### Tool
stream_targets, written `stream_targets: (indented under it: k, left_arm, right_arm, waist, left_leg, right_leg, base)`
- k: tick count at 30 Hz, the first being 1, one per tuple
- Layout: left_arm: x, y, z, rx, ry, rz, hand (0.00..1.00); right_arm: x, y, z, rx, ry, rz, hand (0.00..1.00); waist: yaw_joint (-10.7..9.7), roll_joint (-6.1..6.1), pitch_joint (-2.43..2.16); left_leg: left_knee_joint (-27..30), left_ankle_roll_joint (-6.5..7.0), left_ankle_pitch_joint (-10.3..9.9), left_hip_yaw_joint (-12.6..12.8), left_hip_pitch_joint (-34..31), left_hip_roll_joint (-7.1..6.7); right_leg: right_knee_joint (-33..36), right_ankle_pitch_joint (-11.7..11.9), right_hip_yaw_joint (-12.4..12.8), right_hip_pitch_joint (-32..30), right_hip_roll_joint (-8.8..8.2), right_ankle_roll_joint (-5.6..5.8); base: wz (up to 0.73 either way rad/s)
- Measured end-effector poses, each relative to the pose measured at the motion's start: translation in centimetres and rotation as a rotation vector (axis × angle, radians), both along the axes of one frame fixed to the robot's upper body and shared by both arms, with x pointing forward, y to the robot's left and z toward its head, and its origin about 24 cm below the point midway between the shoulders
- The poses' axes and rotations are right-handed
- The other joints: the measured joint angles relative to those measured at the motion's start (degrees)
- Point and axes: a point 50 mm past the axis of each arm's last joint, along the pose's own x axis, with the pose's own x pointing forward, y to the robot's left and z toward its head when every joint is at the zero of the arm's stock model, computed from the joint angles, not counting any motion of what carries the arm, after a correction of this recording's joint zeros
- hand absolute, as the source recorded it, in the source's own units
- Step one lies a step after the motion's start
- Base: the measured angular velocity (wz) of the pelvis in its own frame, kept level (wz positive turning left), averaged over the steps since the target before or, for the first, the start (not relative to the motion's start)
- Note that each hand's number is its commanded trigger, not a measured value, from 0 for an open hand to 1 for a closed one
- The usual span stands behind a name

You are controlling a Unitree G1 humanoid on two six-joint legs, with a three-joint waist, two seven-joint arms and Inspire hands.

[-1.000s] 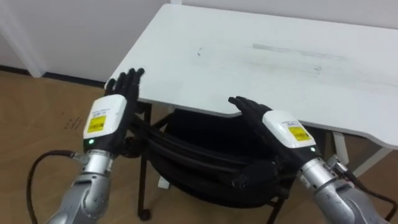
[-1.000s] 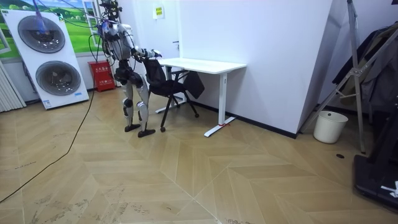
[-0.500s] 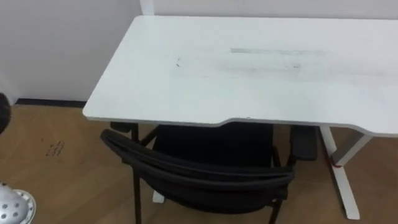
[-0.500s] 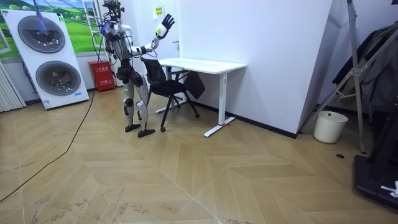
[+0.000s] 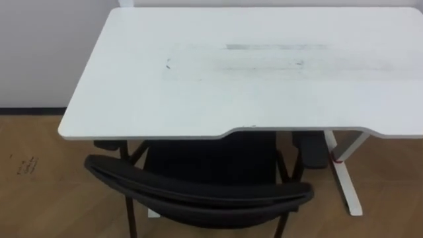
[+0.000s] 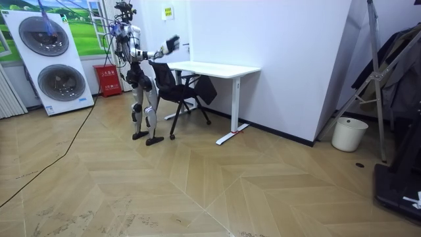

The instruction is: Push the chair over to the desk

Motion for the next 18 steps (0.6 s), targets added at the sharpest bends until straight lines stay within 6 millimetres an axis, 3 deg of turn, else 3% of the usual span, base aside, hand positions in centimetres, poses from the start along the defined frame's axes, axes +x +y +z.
stream_targets:
  k: [2,3,4,5,8,10,12,15,18]
  left_arm:
    - [-2.9,-0.7,-3.7,-0.121,0.183,0.015,0.0]
    - [-3.9,-0.9,-4.6,-0.152,0.24,0.012,0.0]
    - [-6.1,-1.6,-6.3,-0.225,0.335,0.019,0.0]
    - [-8.0,-2.4,-7.6,-0.287,0.416,0.027,0.0]
    - [-11.8,-4.0,-9.8,-0.427,0.569,0.041,0.0]
    - [-12.9,-5.1,-10.9,-0.497,0.659,0.0,0.0]
    - [-13.5,-6.3,-11.7,-0.572,0.723,-0.056,0.0]
    - [-13.0,-7.9,-12.8,-0.654,0.801,-0.191,0.0]
    - [-11.3,-9.2,-13.5,-0.7,0.827,-0.312,0.0]
  right_arm:
    - [-4.5,0.7,-6.0,0.311,0.123,-0.09,0.0]
    - [-5.8,1.2,-7.4,0.39,0.154,-0.116,0.0]
    - [-8.4,2.4,-9.6,0.533,0.196,-0.17,0.0]
    - [-10.7,3.9,-11.2,0.651,0.226,-0.214,0.0]
    - [-14.4,7.8,-13.8,0.893,0.376,-0.217,0.0]
    - [-14.8,9.3,-14.7,0.986,0.415,-0.185,0.0]
    - [-14.0,10.2,-15.4,1.049,0.431,-0.127,0.0]
    - [-10.5,10.7,-16.5,1.091,0.476,0.07,0.0]
    - [-6.1,11.5,-17.3,1.1,0.507,0.295,0.0]
  waist:
    - [-0.4,0.22,-0.1]
    - [-0.4,0.16,-0.13]
    - [-0.5,0.61,-0.17]
    - [-1.1,0.76,-0.41]
    - [-1.7,0.86,-0.37]
    - [-1.9,1.2,-0.14]
    - [-2.5,0.86,-0.09]
    - [-2.4,0.57,0.07]
    - [-0.7,0.54,0.09]
  left_leg:
    - [-0.5,0.07,-0.5,0.1,1.0,0.08]
    - [-0.4,0.1,-0.6,0.0,1.1,0.07]
    - [-0.2,0.14,-1.1,-0.2,1.6,0.06]
    - [0.4,0.16,-1.6,-0.3,1.8,-0.03]
    - [1.4,0.19,-2.2,-0.5,1.9,-0.15]
    - [1.7,0.2,-2.2,-0.5,1.9,-0.19]
    - [2.0,0.22,-2.2,-0.7,2.0,-0.27]
    - [2.2,0.24,-2.2,-0.8,2.0,-0.33]
    - [2.3,0.34,-2.1,-0.8,1.9,-0.41]
  right_leg:
    - [0.1,-0.3,0.3,1.0,-0.06,0.31]
    - [0.2,-0.5,0.3,1.2,-0.07,0.32]
    - [0.2,-0.7,0.3,1.9,-0.07,0.43]
    - [0.2,-1.2,0.3,2.5,-0.17,0.47]
    - [0.3,-2.0,0.6,3.1,-0.31,0.56]
    - [0.4,-2.1,0.9,3.2,-0.28,0.55]
    - [0.3,-2.0,0.7,3.6,-0.36,0.57]
    - [0.2,-1.8,0.9,3.6,-0.3,0.61]
    - [0.1,-1.7,0.9,3.5,-0.3,0.59]
  base:
    - [0.06]
    - [0.08]
    - [0.06]
    - [0.08]
    - [0.06]
    - [0.0]
    - [0.02]
    - [-0.02]
    - [0.0]
